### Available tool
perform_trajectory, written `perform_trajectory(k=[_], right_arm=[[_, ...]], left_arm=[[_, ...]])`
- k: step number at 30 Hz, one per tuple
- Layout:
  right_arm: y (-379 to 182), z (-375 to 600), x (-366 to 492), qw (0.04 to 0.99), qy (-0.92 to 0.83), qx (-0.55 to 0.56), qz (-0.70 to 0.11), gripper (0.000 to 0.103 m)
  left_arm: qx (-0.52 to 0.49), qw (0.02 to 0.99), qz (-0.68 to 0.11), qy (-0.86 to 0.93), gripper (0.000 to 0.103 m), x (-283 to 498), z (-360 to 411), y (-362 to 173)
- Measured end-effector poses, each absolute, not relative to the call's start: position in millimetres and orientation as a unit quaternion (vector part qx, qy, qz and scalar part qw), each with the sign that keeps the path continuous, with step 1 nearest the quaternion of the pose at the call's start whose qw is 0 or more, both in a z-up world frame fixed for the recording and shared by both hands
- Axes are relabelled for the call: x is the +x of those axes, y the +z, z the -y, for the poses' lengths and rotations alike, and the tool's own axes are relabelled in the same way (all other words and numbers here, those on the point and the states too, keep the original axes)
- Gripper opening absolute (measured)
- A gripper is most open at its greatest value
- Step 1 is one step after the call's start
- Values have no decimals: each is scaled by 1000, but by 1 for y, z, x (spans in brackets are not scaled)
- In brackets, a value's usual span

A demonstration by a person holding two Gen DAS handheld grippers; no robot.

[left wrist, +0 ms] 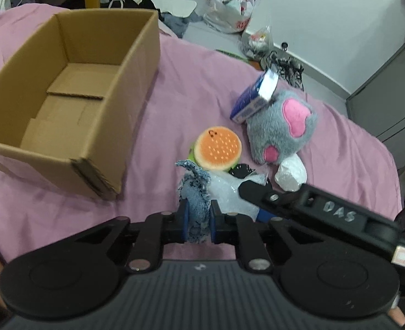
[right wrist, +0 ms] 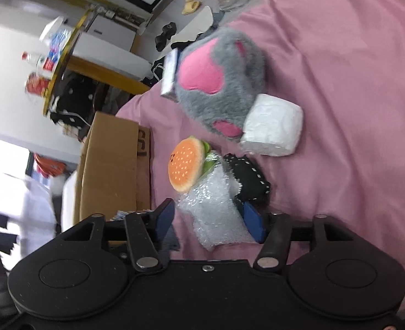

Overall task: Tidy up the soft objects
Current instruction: 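Close the left tool on the denim plush while the right tool grasps the bubble-wrap bag, then carry the denim plush and bubble-wrap bag over the cardboard box with both tools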

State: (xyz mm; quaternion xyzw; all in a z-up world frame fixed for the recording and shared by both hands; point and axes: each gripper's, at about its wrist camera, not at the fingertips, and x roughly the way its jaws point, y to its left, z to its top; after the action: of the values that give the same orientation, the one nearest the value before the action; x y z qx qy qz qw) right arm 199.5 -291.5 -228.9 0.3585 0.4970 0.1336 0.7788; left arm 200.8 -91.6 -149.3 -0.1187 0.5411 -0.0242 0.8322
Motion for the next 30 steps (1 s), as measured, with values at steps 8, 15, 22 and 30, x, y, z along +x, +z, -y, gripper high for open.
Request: perform_trajectory(k=[8,15,22,30], right_arm=[[-213,263,195,825,103,253,-494,64],[-209,247,188,831,115,205,-505,35],[-183,254,174,844,97,226,-477,34],[-157,246,160,863,68,233,-443,34]], left_arm=[[-130,838,-530,-26,14,186,73,-142],[-139,844,-517,-32,14,175,57,-131],[-150,858,-489,-48,14,164,44,-106],[-155,874,-456,-61,14,153,22,-88]])
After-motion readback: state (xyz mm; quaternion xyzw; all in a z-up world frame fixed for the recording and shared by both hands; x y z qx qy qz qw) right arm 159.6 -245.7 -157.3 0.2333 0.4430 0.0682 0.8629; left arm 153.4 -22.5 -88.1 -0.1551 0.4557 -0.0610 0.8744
